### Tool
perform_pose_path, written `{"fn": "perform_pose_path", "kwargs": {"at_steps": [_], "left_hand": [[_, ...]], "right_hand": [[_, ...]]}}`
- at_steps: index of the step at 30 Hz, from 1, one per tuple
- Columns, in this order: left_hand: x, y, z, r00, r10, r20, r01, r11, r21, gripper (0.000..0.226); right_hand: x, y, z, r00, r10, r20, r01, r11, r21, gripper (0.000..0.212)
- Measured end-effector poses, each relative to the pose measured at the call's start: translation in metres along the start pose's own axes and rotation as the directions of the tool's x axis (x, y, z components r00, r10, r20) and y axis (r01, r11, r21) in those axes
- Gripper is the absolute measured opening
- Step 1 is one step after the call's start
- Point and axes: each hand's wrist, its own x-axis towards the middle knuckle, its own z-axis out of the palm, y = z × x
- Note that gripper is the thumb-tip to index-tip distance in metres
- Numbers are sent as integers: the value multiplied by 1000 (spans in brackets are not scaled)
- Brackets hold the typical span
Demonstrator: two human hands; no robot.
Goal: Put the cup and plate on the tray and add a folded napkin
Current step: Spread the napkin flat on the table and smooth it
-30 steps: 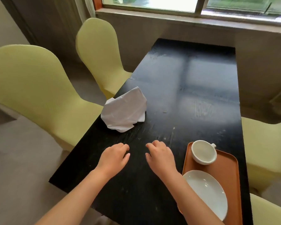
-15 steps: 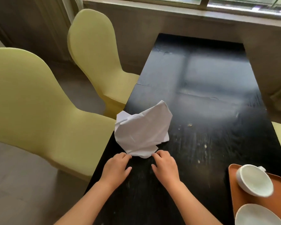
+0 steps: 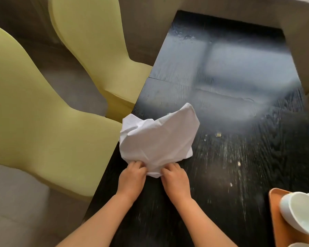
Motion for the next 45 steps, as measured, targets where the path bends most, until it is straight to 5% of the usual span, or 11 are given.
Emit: {"fn": "perform_pose_path", "kwargs": {"at_steps": [5,10,16,23,26,30,34,41,45], "left_hand": [[-6,10,-23,987,-142,-68,124,967,-225,9],[-24,44,-65,952,-208,-224,82,880,-468,16],[-67,97,-105,906,-185,-381,-8,892,-452,34],[-71,156,-138,938,-93,-335,-35,933,-358,50],[-72,180,-148,921,-38,-387,-102,937,-333,28],[-74,195,-171,945,-36,-324,-87,930,-357,5],[-81,213,-208,961,95,-261,-185,920,-344,19],[-96,244,-244,930,357,-93,-368,886,-281,24],[-101,222,-249,924,383,18,-373,909,-188,14]], "right_hand": [[-5,-4,-31,1000,2,11,-5,979,204,13],[-23,-15,-85,992,121,42,-125,836,535,18],[-46,-29,-164,999,50,-16,-29,777,628,13],[-83,-36,-248,985,-97,-141,156,844,512,19],[-98,-34,-278,977,-130,-167,190,888,419,13],[-118,-19,-318,972,-166,-166,192,968,159,12],[-139,-2,-341,984,-150,-92,142,986,-90,20],[-163,-9,-368,952,-302,-53,301,953,-22,18],[-167,-3,-386,944,-330,18,330,940,-84,18]]}}
